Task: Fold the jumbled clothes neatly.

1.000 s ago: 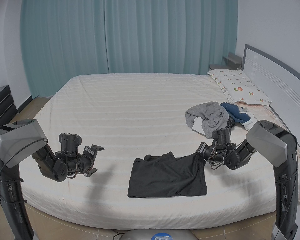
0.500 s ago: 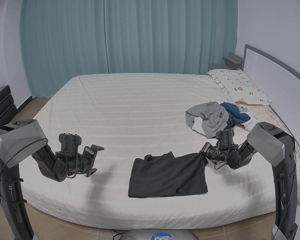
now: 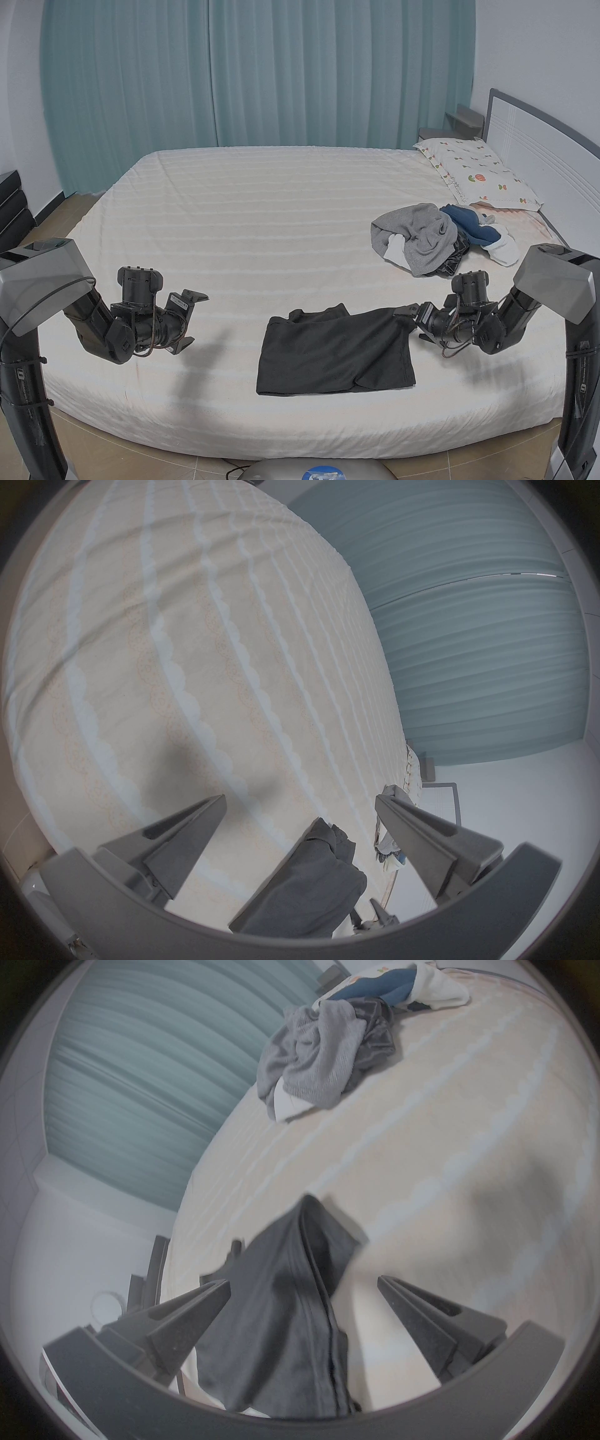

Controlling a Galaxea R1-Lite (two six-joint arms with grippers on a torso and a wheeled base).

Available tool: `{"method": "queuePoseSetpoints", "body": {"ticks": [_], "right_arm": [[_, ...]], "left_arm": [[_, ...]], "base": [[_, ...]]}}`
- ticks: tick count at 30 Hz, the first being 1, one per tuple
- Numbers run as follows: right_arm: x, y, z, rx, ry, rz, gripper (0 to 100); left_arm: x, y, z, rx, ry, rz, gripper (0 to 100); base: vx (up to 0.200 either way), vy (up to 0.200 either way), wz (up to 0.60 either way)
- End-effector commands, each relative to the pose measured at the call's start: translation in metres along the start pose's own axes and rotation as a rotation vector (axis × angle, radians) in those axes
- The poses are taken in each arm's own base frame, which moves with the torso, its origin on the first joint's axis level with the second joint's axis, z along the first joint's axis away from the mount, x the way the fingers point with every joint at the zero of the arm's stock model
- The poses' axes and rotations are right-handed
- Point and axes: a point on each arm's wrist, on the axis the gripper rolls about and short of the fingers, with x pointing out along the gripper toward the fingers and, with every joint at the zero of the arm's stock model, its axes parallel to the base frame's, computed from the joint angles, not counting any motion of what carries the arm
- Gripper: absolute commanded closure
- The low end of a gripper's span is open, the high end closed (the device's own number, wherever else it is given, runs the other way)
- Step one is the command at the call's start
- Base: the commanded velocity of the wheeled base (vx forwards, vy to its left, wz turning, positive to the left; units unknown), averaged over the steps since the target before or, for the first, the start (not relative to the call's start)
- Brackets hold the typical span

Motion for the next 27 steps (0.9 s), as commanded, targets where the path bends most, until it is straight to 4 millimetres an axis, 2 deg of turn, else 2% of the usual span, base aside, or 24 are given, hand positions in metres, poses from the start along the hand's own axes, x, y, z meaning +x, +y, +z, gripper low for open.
{"method": "queuePoseSetpoints", "body": {"ticks": [1, 5, 13, 14, 27], "right_arm": [[-0.045, -0.01, -0.028, -0.091, 0.093, 0.025, 0], [-0.048, -0.018, -0.046, -0.128, 0.135, 0.018, 0], [-0.04, -0.013, -0.07, -0.175, 0.182, 0.032, 0], [-0.04, -0.013, -0.071, -0.175, 0.185, 0.029, 100], [-0.054, -0.024, -0.073, -0.216, 0.201, -0.012, 100]], "left_arm": [[0.0, 0.0, 0.0, 0.0, 0.001, 0.001, 0], [0.0, 0.0, 0.0, 0.0, 0.001, 0.001, 0], [0.0, 0.0, 0.0, 0.0, 0.001, 0.001, 0], [0.0, 0.0, 0.0, 0.0, 0.001, 0.001, 0], [0.0, 0.0, 0.0, 0.0, 0.0, 0.0, 0]], "base": [[0.0, 0.0, 0.0], [0.0, 0.0, 0.0], [0.0, 0.0, 0.0], [0.0, 0.0, 0.0], [0.0, 0.0, 0.0]]}}
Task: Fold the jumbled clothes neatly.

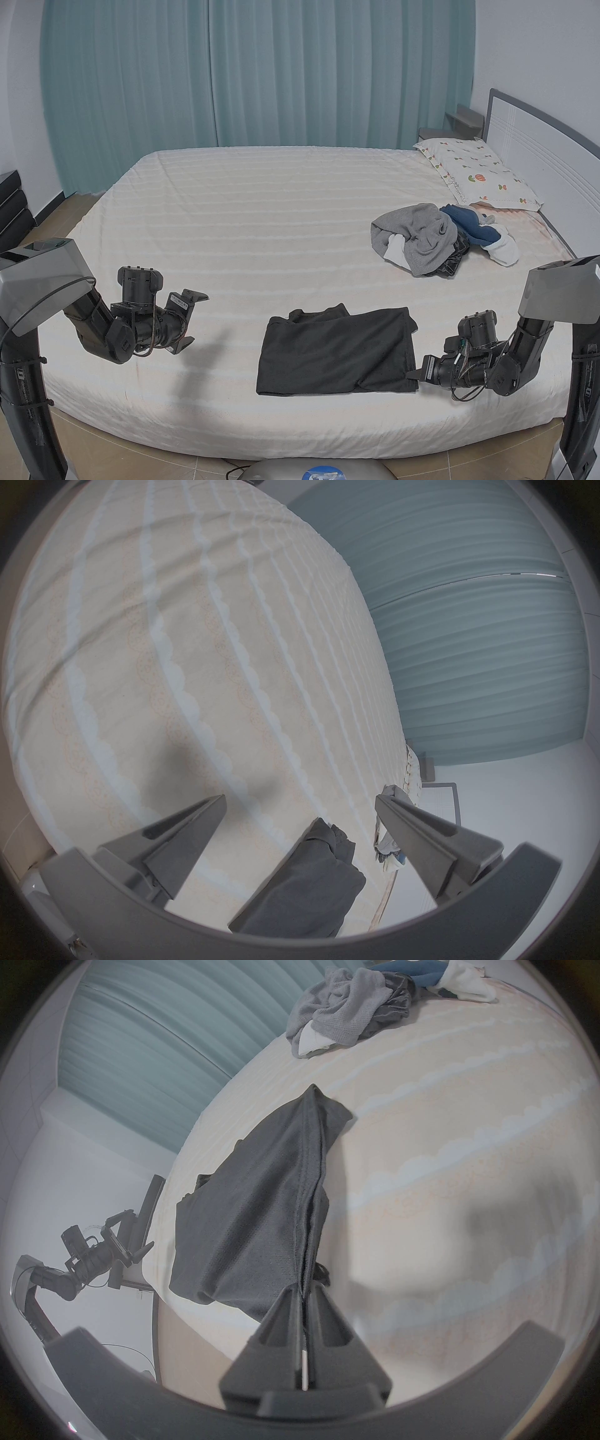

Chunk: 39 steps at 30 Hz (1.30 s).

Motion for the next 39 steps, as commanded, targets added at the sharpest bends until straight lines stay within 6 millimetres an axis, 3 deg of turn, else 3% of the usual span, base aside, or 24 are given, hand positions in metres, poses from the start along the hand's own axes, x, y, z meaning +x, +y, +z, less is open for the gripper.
{"method": "queuePoseSetpoints", "body": {"ticks": [1, 19, 20, 26, 28, 31, 33, 34, 36, 39], "right_arm": [[-0.01, -0.003, -0.003, 0.0, 0.002, -0.011, 100], [-0.021, -0.019, -0.007, -0.071, 0.013, -0.052, 100], [-0.021, -0.019, -0.006, -0.078, 0.013, -0.052, 0], [-0.029, -0.017, 0.012, -0.086, -0.058, -0.017, 0], [-0.029, -0.011, 0.035, -0.065, -0.128, 0.03, 0], [-0.018, -0.008, 0.052, -0.004, -0.17, 0.051, 0], [0.003, -0.009, 0.064, 0.055, -0.188, 0.073, 0], [0.003, -0.009, 0.064, 0.055, -0.188, 0.073, 0], [0.028, -0.016, 0.072, 0.074, -0.199, 0.068, 0], [0.042, -0.017, 0.081, 0.074, -0.213, 0.049, 0]], "left_arm": [[0.0, 0.0, 0.0, -0.002, 0.001, 0.001, 0], [0.0, 0.0, 0.0, -0.002, 0.001, 0.001, 0], [0.0, 0.0, 0.0, -0.002, 0.001, 0.001, 0], [0.0, 0.0, 0.0, 0.0, 0.001, 0.001, 0], [0.0, 0.0, 0.0, 0.0, 0.001, 0.001, 0], [0.0, 0.0, 0.0, -0.002, 0.001, 0.001, 0], [0.0, 0.001, 0.0, -0.002, 0.0, 0.003, 0], [0.0, 0.001, 0.0, -0.002, 0.0, 0.003, 0], [0.0, 0.001, 0.0, -0.002, 0.0, 0.003, 0], [0.0, 0.001, 0.0, -0.002, 0.0, 0.003, 0]], "base": [[0.0, 0.0, 0.0], [0.0, 0.0, 0.0], [0.0, 0.0, 0.0], [0.0, 0.0, 0.0], [0.0, 0.0, 0.0], [0.0, 0.0, 0.0], [0.0, 0.0, 0.0], [0.0, 0.0, 0.0], [0.0, 0.0, 0.0], [0.0, 0.0, 0.0]]}}
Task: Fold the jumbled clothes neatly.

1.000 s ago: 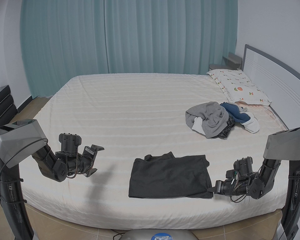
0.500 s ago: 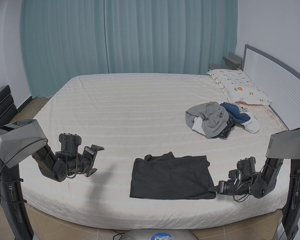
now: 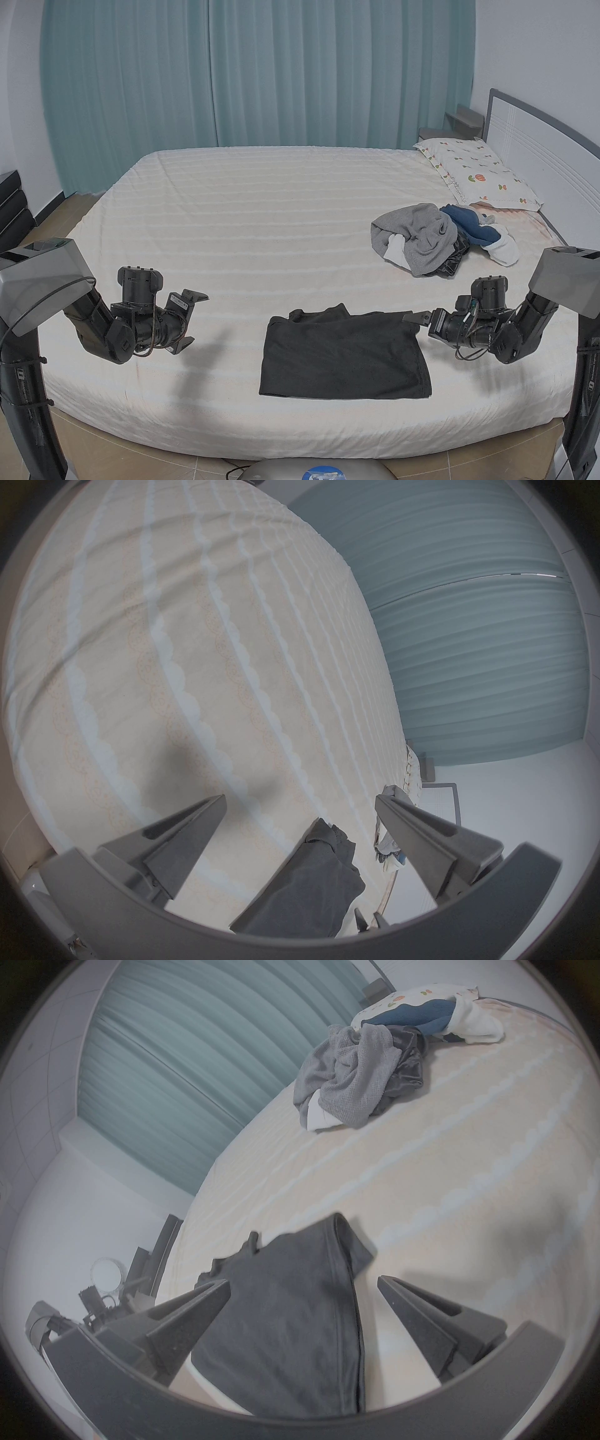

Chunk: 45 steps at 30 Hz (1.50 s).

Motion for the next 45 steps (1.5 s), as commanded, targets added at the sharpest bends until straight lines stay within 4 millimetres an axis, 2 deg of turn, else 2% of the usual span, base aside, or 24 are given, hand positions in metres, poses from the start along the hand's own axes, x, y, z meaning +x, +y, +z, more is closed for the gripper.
{"method": "queuePoseSetpoints", "body": {"ticks": [1, 4, 11, 12, 18, 26, 41, 42, 45], "right_arm": [[0.043, -0.015, 0.002, 0.039, 0.001, -0.028, 0], [0.054, -0.01, 0.013, 0.052, -0.011, -0.016, 0], [0.075, -0.005, 0.018, 0.101, -0.022, -0.021, 0], [0.076, -0.004, 0.018, 0.099, -0.024, -0.022, 100], [0.075, -0.004, 0.019, 0.102, -0.03, -0.029, 100], [0.068, -0.015, 0.033, 0.118, -0.093, -0.067, 100], [0.067, -0.017, 0.032, 0.16, -0.108, -0.062, 100], [0.067, -0.016, 0.031, 0.159, -0.109, -0.062, 0], [0.064, -0.013, 0.034, 0.155, -0.117, -0.055, 0]], "left_arm": [[0.0, 0.001, 0.0, 0.0, 0.0, 0.002, 0], [0.0, 0.001, 0.0, 0.0, 0.0, 0.002, 0], [0.0, 0.0, -0.001, 0.002, 0.0, 0.001, 0], [0.001, 0.001, -0.001, 0.001, 0.0, 0.002, 0], [0.001, 0.001, -0.001, 0.001, 0.001, 0.004, 0], [0.002, 0.001, -0.001, 0.002, -0.016, 0.01, 0], [0.002, 0.001, -0.001, 0.002, -0.017, 0.01, 0], [0.002, 0.001, -0.001, 0.002, -0.017, 0.01, 0], [0.002, 0.001, -0.001, 0.003, -0.016, 0.01, 0]], "base": [[0.0, 0.0, 0.0], [0.0, 0.0, 0.0], [0.0, 0.0, 0.0], [0.0, 0.0, 0.0], [0.0, 0.0, 0.0], [0.0, 0.0, 0.0], [0.0, 0.0, 0.0], [0.0, 0.0, 0.0], [0.0, 0.0, 0.0]]}}
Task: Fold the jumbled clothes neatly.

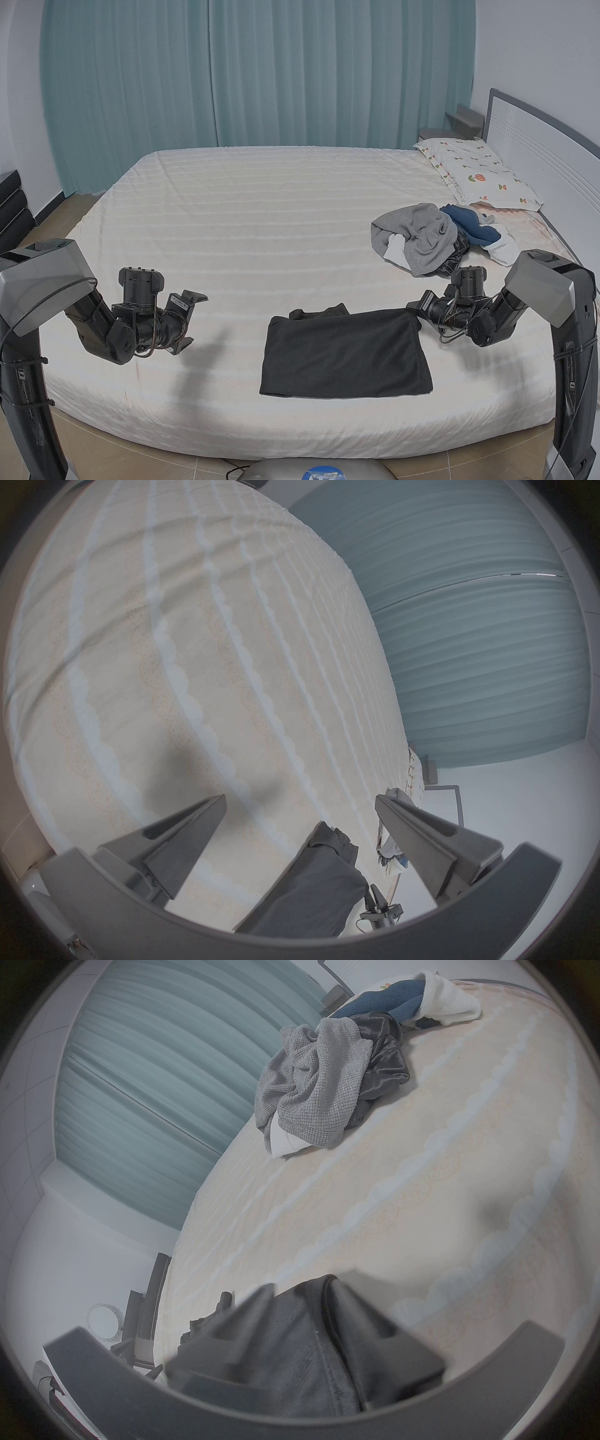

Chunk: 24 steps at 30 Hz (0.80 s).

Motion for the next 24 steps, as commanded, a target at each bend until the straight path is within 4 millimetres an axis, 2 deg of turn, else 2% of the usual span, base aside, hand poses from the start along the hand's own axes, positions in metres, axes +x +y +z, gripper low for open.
{"method": "queuePoseSetpoints", "body": {"ticks": [1, 4, 6, 7, 8, 9, 10, 12, 15, 16, 17, 24], "right_arm": [[-0.005, 0.006, 0.004, -0.003, -0.005, 0.007, 0], [-0.021, 0.014, 0.011, -0.004, -0.016, 0.008, 0], [-0.039, 0.022, 0.019, -0.005, -0.033, 0.011, 0], [-0.048, 0.023, 0.02, -0.001, -0.032, 0.004, 0], [-0.048, 0.023, 0.02, -0.001, -0.032, 0.004, 0], [-0.058, 0.022, 0.018, 0.007, -0.022, -0.01, 0], [-0.074, 0.019, 0.016, 0.023, -0.017, -0.028, 0], [-0.093, 0.009, 0.01, 0.052, -0.002, -0.065, 0], [-0.115, -0.005, 0.005, 0.087, 0.0, -0.104, 0], [-0.115, -0.005, 0.005, 0.087, 0.0, -0.104, 0], [-0.126, -0.015, 0.003, 0.106, -0.008, -0.121, 0], [-0.126, -0.031, -0.006, 0.191, -0.037, -0.072, 0]], "left_arm": [[0.0, 0.0, -0.001, 0.001, 0.002, 0.0, 0], [0.0, 0.0, -0.001, 0.002, 0.002, 0.0, 0], [0.0, 0.0, -0.001, 0.005, 0.003, 0.0, 0], [0.0, 0.0, -0.002, 0.004, 0.004, -0.001, 0], [0.0, 0.0, -0.002, 0.004, 0.004, -0.001, 0], [0.001, 0.0, -0.003, 0.004, 0.007, 0.002, 0], [0.001, -0.001, -0.002, 0.003, 0.004, 0.0, 0], [-0.001, -0.002, -0.002, 0.003, 0.002, -0.006, 0], [-0.003, -0.006, -0.002, -0.001, -0.004, -0.034, 0], [-0.003, -0.006, -0.002, -0.001, -0.004, -0.034, 0], [-0.006, -0.007, -0.005, 0.004, -0.001, -0.049, 0], [-0.009, 0.0, -0.033, 0.039, 0.065, -0.033, 0]], "base": [[0.0, 0.0, 0.0], [0.0, 0.0, 0.0], [0.0, 0.0, 0.0], [0.0, 0.0, 0.0], [0.0, 0.0, 0.0], [0.0, 0.0, 0.0], [0.0, 0.0, 0.0], [0.0, 0.0, 0.0], [0.0, 0.0, 0.0], [0.0, 0.0, 0.0], [0.0, 0.0, 0.0], [0.0, -0.029, 0.0]]}}
